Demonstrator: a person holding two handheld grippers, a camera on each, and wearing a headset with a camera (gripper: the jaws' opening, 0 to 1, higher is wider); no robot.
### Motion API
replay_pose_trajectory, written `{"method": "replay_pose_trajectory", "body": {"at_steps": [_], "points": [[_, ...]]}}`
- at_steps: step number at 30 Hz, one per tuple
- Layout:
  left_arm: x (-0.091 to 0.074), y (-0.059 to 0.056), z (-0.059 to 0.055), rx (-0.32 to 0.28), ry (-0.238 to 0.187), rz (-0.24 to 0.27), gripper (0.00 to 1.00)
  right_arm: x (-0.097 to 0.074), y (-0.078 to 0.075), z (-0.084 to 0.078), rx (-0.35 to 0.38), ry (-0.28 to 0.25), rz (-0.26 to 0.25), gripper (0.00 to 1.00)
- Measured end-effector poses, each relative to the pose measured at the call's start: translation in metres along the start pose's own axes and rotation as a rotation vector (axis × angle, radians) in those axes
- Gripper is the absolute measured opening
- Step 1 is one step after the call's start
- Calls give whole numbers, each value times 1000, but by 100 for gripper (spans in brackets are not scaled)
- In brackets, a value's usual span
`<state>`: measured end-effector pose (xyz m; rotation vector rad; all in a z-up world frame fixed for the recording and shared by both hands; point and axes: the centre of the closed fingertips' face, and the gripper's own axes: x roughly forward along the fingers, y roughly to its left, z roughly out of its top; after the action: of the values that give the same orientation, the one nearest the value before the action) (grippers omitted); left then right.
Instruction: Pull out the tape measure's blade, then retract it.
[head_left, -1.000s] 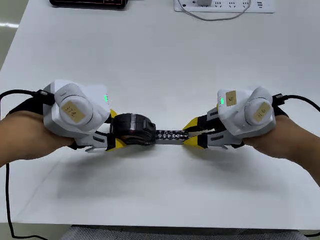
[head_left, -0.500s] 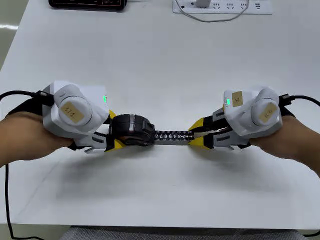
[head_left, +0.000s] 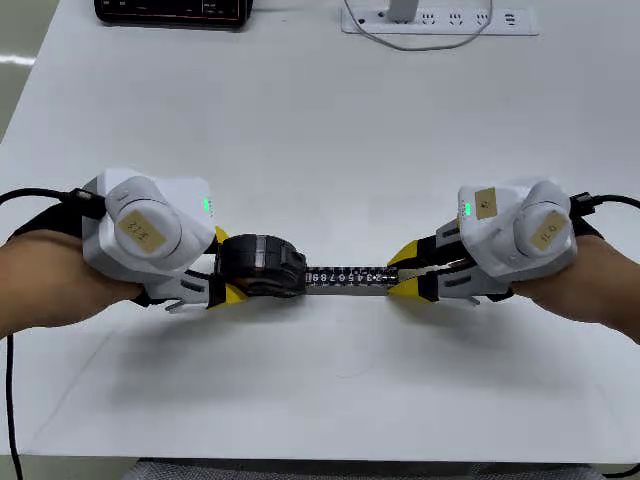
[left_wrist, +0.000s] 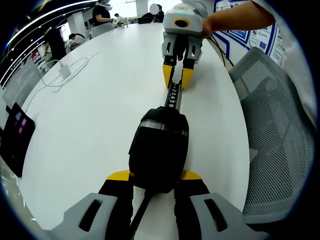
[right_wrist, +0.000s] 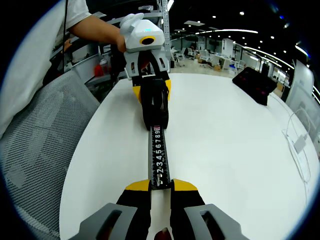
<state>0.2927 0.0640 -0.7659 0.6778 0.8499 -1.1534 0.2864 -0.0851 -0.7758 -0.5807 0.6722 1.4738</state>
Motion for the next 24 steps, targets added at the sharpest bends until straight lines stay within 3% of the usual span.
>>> {"method": "replay_pose_trajectory", "body": {"at_steps": [24], "points": [[0, 0, 0, 4, 11, -1, 26, -18, -1, -20, 14, 32, -15, 10]]}}
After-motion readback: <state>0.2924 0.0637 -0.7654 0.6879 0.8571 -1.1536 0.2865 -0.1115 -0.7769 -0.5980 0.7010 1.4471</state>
